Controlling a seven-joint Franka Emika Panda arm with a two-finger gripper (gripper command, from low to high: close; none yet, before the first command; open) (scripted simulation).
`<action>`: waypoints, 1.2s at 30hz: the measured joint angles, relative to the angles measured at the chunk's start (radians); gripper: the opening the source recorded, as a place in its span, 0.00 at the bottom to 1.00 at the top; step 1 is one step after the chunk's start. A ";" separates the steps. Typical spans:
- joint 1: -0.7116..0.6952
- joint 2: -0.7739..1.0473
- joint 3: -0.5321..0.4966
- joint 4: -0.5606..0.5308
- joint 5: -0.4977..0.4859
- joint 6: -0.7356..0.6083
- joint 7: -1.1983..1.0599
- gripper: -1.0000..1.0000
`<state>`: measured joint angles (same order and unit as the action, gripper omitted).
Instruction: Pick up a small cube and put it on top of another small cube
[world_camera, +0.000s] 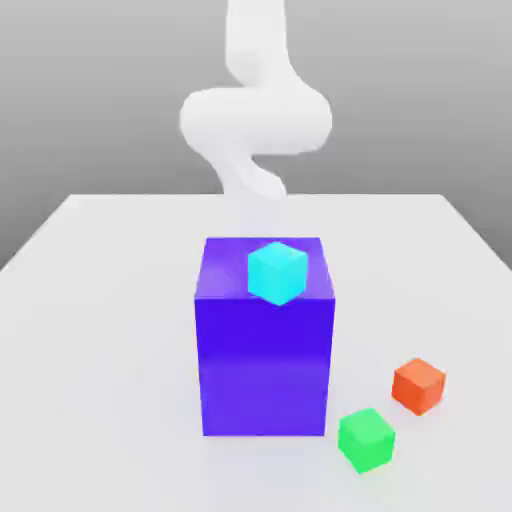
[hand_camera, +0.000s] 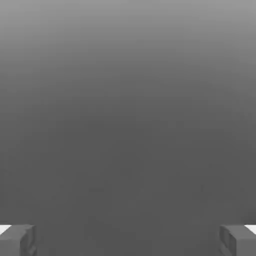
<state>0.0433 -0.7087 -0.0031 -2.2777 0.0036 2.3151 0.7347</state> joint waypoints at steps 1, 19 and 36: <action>0.018 0.039 -0.001 0.010 0.002 0.006 -0.029 0.50; 0.260 0.695 0.060 0.172 0.027 0.108 -0.500 0.50; 0.413 1.316 0.138 0.325 -0.142 0.240 -0.770 0.50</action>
<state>0.4564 0.6073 0.1346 -1.9529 -0.1387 2.5552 -0.0353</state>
